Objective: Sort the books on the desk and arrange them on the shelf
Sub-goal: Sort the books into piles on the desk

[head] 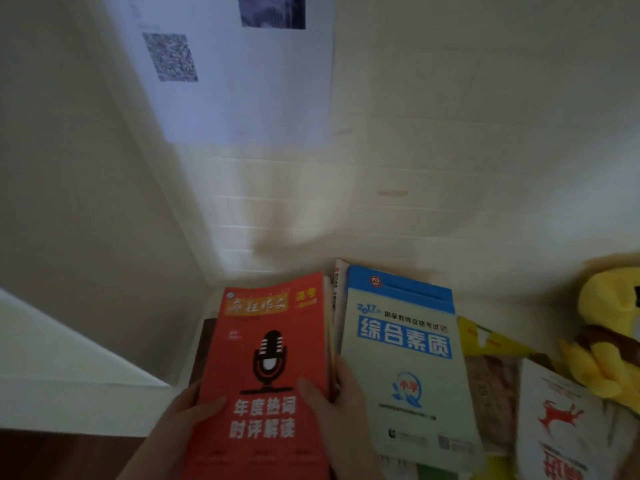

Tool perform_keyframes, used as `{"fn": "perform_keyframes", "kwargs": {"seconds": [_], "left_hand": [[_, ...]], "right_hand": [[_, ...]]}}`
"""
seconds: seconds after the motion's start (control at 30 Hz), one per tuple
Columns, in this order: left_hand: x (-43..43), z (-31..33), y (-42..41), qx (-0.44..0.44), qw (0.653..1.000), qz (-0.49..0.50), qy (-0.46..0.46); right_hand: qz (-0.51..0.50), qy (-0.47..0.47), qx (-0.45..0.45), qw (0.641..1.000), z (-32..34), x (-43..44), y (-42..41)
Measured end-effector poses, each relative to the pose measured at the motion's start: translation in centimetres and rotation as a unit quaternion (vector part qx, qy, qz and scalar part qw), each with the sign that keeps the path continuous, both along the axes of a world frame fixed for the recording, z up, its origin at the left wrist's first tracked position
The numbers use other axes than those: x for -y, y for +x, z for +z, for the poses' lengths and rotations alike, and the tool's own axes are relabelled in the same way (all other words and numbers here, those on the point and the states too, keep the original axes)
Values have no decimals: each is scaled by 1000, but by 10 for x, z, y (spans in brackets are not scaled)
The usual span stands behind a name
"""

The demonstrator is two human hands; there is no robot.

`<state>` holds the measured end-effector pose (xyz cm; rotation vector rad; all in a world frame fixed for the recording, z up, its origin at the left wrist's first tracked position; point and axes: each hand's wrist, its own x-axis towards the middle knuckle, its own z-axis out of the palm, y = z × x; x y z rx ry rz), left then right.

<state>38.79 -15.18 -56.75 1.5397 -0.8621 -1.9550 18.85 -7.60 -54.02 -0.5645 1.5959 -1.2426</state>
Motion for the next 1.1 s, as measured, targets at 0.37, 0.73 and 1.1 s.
{"fn": "perform_keyframes", "kwargs": {"seconds": [0.37,0.73,1.1], "left_hand": [[25,-39,33,193,979,-25,-65],[28,-43,40,301,929,-135,-169],[27,-9,8,393,842,-165,-331]], "right_hand": [[121,115,-117,979,-37,35,45],[230,47,-171,957,-31,32,37],[233,4,-337,912,-10,22,15]]}}
